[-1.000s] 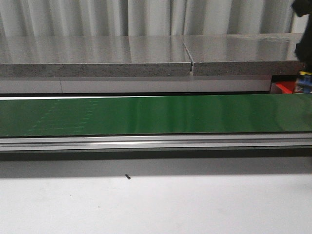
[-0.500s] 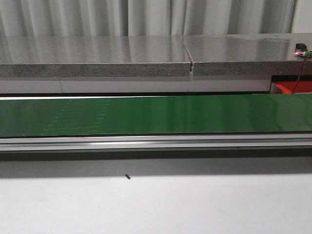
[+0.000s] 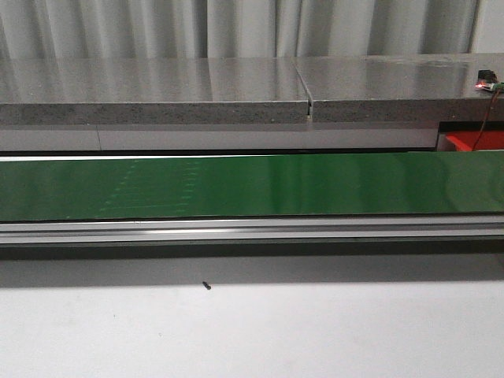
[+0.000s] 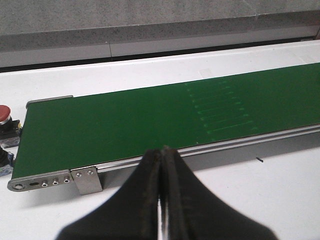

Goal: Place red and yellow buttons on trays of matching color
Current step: 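Lower the yellow button into the yellow tray and open the right gripper, then raise the right gripper back over the belt end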

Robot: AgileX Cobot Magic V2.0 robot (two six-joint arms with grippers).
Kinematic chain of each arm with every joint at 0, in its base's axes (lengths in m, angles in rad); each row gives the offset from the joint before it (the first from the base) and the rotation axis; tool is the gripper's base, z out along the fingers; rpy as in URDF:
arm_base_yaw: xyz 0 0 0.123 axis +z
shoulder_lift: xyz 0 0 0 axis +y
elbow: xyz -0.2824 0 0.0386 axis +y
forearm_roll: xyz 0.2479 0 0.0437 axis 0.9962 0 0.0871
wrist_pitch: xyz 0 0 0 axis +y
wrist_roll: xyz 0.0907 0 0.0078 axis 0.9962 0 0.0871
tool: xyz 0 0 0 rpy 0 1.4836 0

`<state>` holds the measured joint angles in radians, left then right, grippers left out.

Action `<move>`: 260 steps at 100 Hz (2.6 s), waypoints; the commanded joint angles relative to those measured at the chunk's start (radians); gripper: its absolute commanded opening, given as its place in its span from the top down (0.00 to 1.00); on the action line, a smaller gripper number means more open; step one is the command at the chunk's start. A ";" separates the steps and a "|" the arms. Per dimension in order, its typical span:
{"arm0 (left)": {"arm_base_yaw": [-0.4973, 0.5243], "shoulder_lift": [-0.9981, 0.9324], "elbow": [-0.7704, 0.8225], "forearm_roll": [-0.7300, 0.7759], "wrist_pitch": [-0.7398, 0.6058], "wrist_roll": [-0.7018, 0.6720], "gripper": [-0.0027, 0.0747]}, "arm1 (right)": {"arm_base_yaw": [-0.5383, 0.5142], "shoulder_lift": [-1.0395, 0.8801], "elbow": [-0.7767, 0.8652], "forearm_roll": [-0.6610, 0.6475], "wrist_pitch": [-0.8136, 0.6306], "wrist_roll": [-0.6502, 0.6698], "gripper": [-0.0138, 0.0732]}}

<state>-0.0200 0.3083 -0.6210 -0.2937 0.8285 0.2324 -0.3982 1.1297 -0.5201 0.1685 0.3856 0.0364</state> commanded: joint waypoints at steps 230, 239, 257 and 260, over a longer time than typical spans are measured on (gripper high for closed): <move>-0.004 0.011 -0.026 -0.024 -0.066 -0.004 0.99 | 0.326 -0.629 0.000 -0.104 0.030 -0.152 0.92; -0.004 0.011 -0.026 -0.024 -0.066 -0.004 0.99 | 0.326 -0.629 0.000 -0.104 0.030 -0.152 0.92; -0.004 0.011 -0.026 -0.024 -0.066 -0.004 0.99 | 0.326 -0.629 0.000 -0.104 0.030 -0.152 0.92; -0.004 0.011 -0.026 -0.024 -0.066 -0.004 0.99 | 0.326 -0.629 0.000 -0.104 0.030 -0.152 0.92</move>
<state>-0.0274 0.3083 -0.6210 -0.2937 0.8302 0.2324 -0.0672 0.5001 -0.4946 0.0764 0.4955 -0.1160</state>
